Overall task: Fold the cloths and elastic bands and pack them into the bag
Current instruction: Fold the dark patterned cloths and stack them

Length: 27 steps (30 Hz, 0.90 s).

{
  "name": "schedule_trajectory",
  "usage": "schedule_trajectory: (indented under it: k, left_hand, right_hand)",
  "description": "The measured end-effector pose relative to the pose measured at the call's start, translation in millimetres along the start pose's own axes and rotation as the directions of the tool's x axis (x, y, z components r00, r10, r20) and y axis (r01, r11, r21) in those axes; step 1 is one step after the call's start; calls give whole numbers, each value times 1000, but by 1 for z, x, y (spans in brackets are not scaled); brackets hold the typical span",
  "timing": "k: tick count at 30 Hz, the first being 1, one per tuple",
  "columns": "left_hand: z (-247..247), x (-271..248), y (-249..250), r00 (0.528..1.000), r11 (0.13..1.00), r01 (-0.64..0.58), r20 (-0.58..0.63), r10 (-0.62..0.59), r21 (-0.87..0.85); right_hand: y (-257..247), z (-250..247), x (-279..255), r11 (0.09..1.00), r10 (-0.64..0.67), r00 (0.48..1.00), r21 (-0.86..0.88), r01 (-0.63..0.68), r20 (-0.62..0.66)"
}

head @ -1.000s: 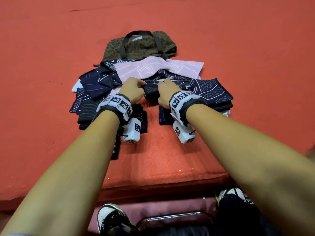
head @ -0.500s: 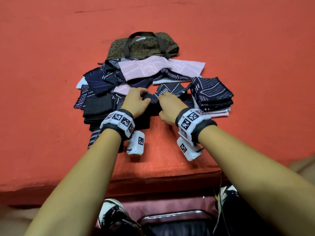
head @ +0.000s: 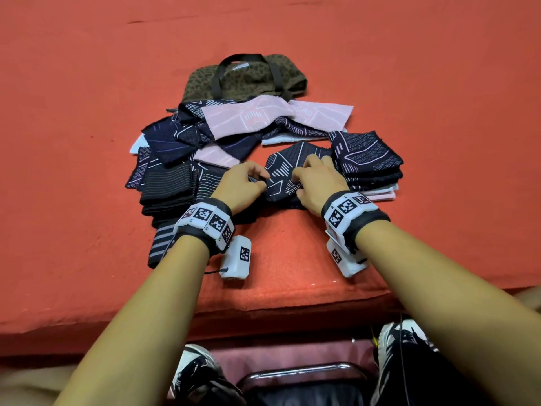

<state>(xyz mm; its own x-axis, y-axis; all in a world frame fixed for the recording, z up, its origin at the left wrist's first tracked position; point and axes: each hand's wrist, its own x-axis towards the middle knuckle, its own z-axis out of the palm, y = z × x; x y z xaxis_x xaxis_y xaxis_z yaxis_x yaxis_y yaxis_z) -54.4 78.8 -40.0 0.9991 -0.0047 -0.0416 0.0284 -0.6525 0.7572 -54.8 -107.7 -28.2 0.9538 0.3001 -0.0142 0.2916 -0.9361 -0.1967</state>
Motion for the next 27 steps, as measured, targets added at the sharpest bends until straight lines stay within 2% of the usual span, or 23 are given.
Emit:
schedule_trajectory:
  k: [6, 10, 17, 23, 25, 27]
  left_hand:
    - [5, -1, -8, 1000, 1000, 19, 23, -19, -24]
    - [5, -1, -11, 999, 1000, 19, 33, -18, -23]
    - [9, -6, -11, 999, 995, 24, 32, -22, -94]
    - [9, -9, -5, 1000, 1000, -14, 3, 14, 26]
    - [9, -10, -3, 999, 995, -24, 36, 21, 92]
    - [10, -11, -1, 995, 991, -30, 101, 17, 130]
  right_hand:
    - [-10, -2, 2, 991, -88, 996, -100, 89, 12]
    - [-27, -7, -7, 980, -109, 985, -149, 128, 133]
    - [-36, -8, -22, 995, -38, 891, -65, 75, 453]
    - [-33, -13, -21, 995, -49, 807, -43, 91, 589]
    - [-29, -14, -18, 997, -49, 790, -15, 73, 612]
    - [-23, -15, -15, 999, -49, 796, 28, 40, 604]
